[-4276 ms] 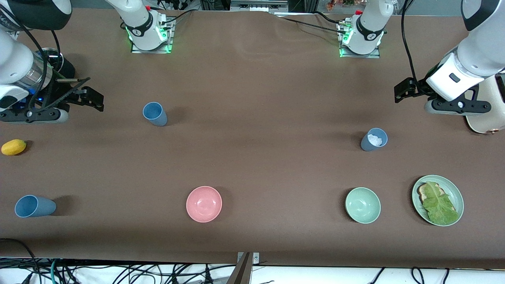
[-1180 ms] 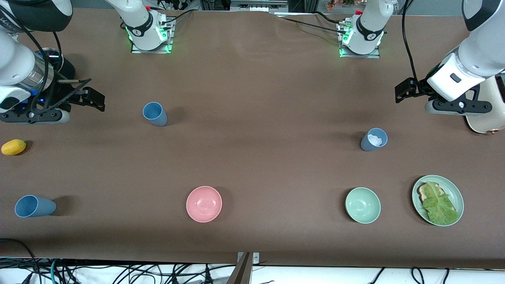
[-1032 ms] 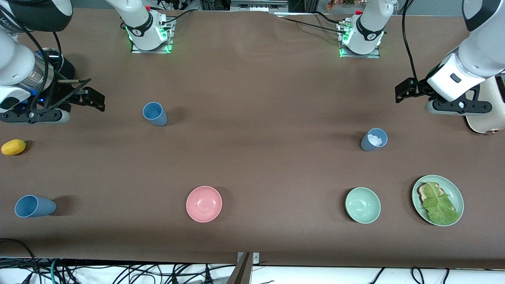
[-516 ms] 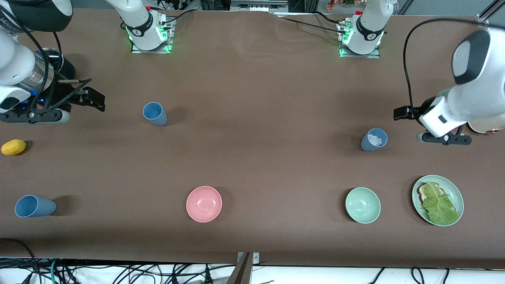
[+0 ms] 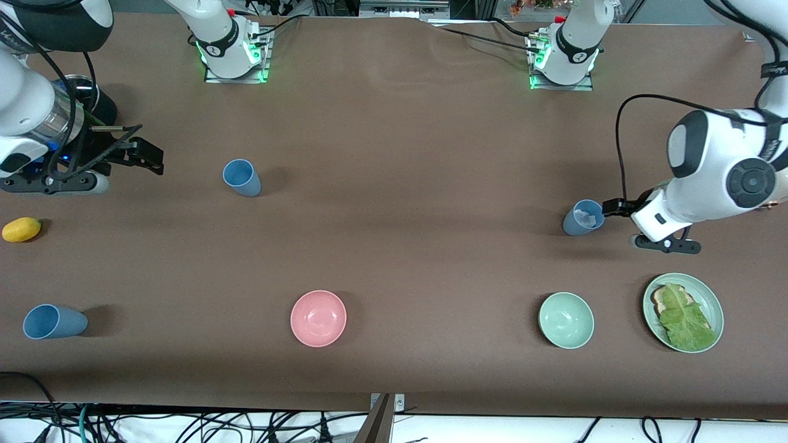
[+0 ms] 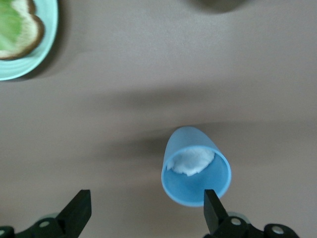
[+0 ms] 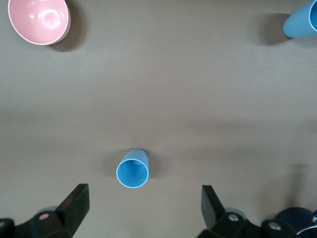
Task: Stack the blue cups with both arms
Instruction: 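Reach the left gripper to the blue cup with tissue and grasp it, then carry the cup to mid-table with the left gripper while the right gripper reaches another cup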
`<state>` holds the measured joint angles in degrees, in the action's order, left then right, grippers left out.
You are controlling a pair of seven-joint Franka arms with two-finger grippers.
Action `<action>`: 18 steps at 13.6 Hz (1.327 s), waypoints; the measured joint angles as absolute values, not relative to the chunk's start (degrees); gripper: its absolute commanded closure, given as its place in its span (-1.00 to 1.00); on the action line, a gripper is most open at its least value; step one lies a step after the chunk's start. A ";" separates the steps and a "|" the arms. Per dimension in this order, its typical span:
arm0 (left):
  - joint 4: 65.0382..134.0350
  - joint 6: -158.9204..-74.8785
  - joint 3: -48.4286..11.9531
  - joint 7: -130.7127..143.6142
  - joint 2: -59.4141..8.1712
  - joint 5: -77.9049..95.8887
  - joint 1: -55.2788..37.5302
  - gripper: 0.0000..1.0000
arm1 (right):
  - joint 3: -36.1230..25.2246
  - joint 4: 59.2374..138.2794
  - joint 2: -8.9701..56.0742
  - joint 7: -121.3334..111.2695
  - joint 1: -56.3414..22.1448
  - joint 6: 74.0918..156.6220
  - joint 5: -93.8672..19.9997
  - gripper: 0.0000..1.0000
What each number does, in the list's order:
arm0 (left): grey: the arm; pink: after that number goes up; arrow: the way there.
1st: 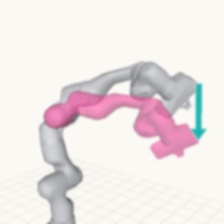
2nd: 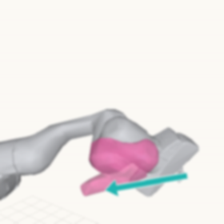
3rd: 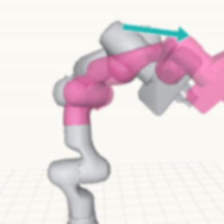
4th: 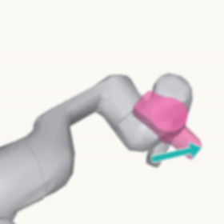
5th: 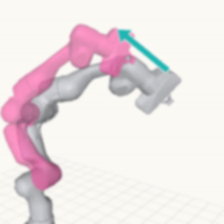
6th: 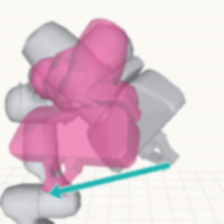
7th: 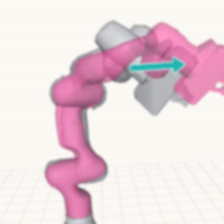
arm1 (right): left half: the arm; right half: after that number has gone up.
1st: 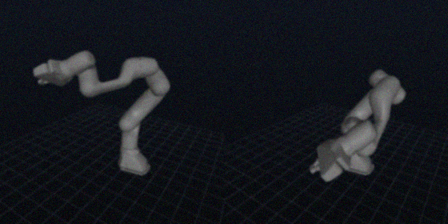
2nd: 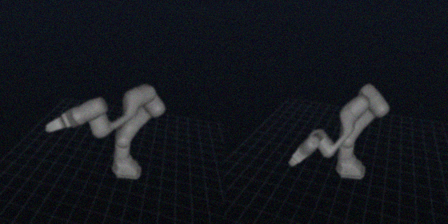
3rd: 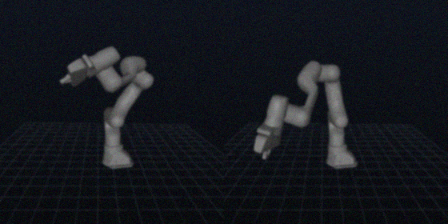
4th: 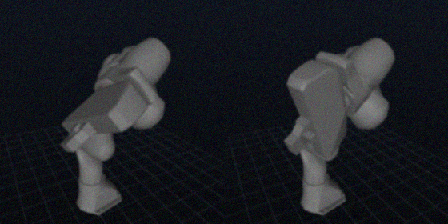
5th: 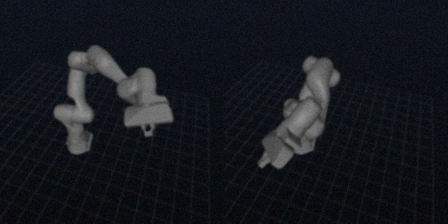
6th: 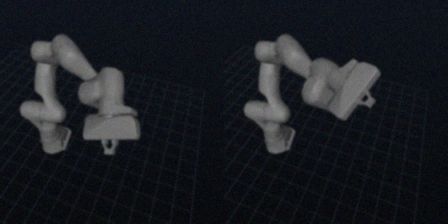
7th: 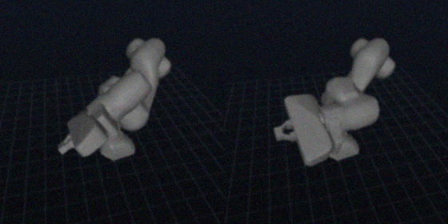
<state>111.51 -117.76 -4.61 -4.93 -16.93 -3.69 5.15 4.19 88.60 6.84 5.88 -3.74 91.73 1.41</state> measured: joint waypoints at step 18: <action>104.86 -111.57 -28.26 21.00 -21.23 -3.50 3.95 1.00 | 3.70 88.78 7.52 1.80 -2.70 89.69 1.42 -1.00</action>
<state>104.86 -111.57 -28.26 21.00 -21.23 -3.50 3.95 3.70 88.78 7.52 1.80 -2.70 89.69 1.42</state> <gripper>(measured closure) 0.991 0.000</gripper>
